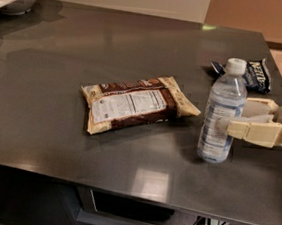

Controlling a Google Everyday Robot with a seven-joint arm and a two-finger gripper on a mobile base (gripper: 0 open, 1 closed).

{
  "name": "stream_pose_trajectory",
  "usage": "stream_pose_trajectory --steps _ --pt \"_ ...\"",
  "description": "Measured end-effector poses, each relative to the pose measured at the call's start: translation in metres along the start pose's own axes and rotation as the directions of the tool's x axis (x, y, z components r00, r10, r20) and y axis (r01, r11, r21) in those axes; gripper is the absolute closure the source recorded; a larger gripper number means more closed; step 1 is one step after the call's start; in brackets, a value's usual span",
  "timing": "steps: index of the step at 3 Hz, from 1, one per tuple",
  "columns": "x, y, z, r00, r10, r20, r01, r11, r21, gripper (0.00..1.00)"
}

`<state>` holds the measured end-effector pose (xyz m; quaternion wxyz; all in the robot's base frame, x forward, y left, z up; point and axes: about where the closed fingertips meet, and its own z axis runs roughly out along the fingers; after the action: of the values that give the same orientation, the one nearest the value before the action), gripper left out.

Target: Place blue plastic bottle upright

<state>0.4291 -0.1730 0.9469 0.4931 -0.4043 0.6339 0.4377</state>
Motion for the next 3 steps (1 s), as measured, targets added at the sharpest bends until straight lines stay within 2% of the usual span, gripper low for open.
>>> stream_pose_trajectory --steps 1,2,3 --pt "0.008 0.005 -0.001 0.999 -0.01 0.033 0.01 0.9998 -0.017 1.0" --pt "0.015 0.01 0.003 0.997 -0.064 0.036 0.065 0.9977 -0.019 1.0" --pt "0.02 0.01 0.01 0.991 -0.129 0.04 0.129 0.9916 -0.005 1.0"
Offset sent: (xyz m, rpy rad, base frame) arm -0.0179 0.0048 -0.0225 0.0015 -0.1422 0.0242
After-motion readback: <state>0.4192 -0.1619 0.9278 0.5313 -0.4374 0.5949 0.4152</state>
